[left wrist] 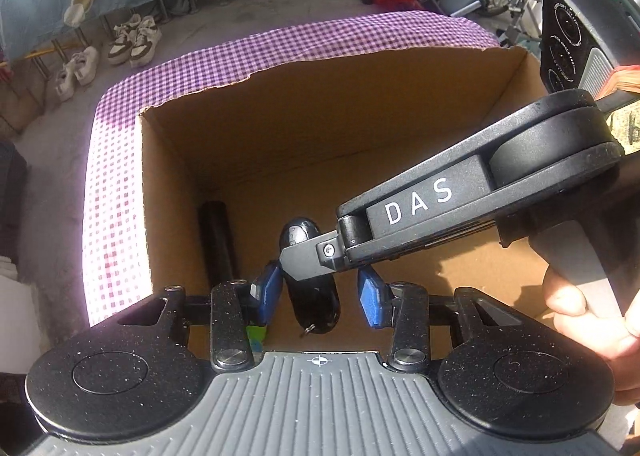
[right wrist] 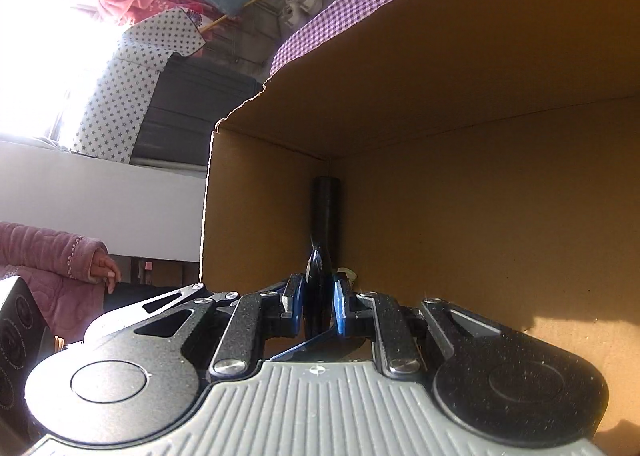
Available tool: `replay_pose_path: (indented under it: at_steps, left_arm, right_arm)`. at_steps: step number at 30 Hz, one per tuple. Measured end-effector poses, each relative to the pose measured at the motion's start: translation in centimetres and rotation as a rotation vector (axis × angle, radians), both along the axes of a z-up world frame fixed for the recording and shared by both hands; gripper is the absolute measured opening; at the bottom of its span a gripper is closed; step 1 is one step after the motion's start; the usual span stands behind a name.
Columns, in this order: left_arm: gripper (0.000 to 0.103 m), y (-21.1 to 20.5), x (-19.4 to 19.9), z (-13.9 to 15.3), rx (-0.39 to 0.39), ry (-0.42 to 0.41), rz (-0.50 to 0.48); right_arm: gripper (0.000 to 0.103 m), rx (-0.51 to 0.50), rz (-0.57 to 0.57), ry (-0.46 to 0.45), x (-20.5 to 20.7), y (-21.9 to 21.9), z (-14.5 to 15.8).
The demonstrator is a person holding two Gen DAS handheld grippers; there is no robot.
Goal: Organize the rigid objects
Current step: 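Carry the black case into the box and open the right gripper, then move the right tool out of the box to the black tape roll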
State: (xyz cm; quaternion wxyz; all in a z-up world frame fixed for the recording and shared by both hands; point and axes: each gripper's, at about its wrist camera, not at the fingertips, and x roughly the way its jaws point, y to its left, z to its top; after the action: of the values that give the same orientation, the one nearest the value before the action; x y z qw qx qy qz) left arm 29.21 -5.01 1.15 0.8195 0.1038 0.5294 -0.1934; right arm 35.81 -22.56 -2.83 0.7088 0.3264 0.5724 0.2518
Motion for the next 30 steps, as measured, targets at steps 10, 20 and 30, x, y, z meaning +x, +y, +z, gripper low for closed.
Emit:
replay_pose_path:
  at_steps: [10,20,30]
  left_arm:
    - [0.045,-0.4,1.2,0.0,0.015,-0.044,0.044]
    - [0.046,0.2,-2.3,4.7,-0.083,-0.133,0.026]
    - [0.052,2.1,-10.9,10.4,-0.24,-0.251,-0.027]
  right_arm:
    - [0.019,-0.058,-0.035,-0.033,3.8,0.3,-1.6]
    - [0.019,0.001,-0.082,-0.113,0.6,-2.8,2.0]
    - [0.019,0.095,-0.142,-0.329,-11.2,-8.9,10.6]
